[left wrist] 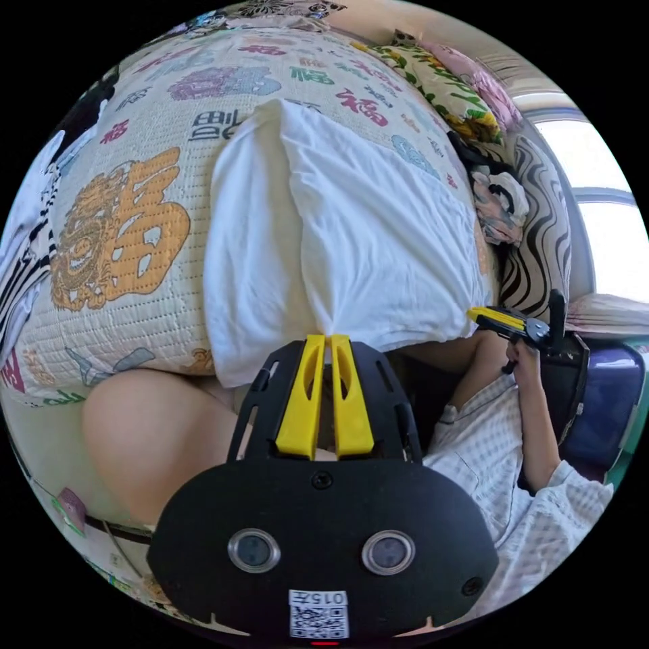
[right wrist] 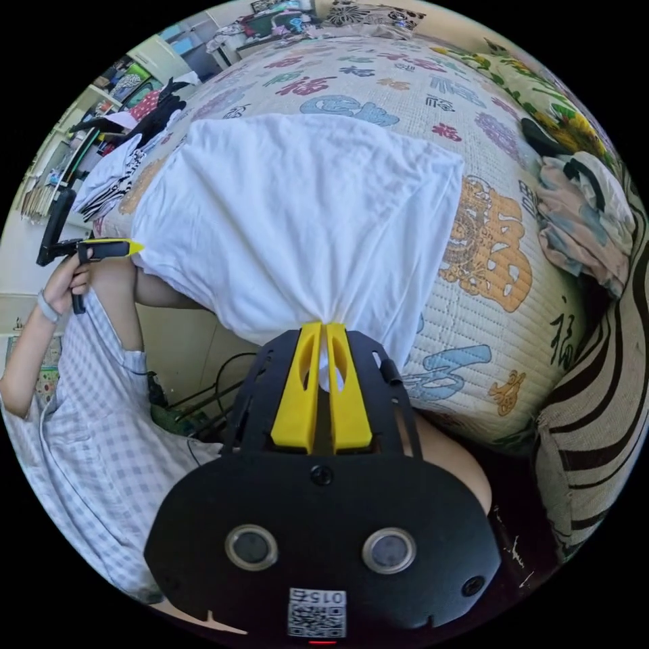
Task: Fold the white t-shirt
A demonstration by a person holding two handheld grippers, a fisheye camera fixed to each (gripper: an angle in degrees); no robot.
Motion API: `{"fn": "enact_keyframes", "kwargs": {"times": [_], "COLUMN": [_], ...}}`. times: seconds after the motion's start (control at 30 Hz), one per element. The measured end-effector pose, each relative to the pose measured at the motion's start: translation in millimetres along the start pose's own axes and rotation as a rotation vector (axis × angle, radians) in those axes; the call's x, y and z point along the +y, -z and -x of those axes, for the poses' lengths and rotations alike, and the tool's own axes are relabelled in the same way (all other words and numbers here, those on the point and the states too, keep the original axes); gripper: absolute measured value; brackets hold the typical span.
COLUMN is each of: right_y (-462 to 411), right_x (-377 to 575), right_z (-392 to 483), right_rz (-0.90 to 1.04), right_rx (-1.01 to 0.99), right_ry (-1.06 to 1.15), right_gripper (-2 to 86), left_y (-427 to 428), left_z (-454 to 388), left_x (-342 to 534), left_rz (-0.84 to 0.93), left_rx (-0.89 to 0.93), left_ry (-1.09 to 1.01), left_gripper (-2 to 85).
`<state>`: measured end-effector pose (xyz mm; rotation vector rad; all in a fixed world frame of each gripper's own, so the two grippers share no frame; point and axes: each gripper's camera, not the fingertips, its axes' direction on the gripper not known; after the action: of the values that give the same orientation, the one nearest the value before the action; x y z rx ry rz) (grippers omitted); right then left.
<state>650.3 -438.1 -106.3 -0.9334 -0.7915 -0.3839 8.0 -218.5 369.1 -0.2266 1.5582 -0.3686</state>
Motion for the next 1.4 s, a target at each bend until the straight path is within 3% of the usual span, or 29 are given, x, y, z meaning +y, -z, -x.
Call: {"fn": "enact_keyframes", "kwargs": {"times": [0.2,0.37,0.57,0.73,0.87,0.93,1.03,1.17,1.4], "right_y": [-17,-37,-49,-52,-31,-24,-21,-30,-59], "right_x": [2,-3,0,12,30,32,18,-21,-68], "right_z": [2,0,-29,-52,-72,-86,-114,-153,-214], "right_rz": [0.012,0.076,0.065,0.001,-0.213,-0.304,-0.363,-0.331,-0.25], "right_rx": [0.06,0.103,-0.014,-0.1,-0.09,-0.082,-0.126,-0.141,-0.251], "right_ry": [0.018,0.037,-0.022,-0.058,-0.093,-0.131,-0.198,-0.263,-0.339], "right_gripper": [-0.8,-0.9,-0.8,-0.8,-0.1,0.9,4.8,6.4,1.0], "left_y": [30,9,-10,16,61,69,58,14,-4], "left_z": [15,38,70,79,73,70,61,46,56], "left_x": [24,11,4,16,36,32,15,-7,-9], "left_rz": [-0.046,0.089,0.238,0.12,-0.133,-0.172,-0.15,0.004,0.025], "left_rx": [-0.007,-0.034,-0.031,0.07,0.089,0.074,0.066,-0.029,-0.061], "left_ry": [-0.015,0.062,0.188,0.207,0.165,0.152,0.115,0.053,0.075], "left_gripper": [0.4,0.0,-0.7,0.4,5.7,8.0,8.9,6.4,1.5]}}
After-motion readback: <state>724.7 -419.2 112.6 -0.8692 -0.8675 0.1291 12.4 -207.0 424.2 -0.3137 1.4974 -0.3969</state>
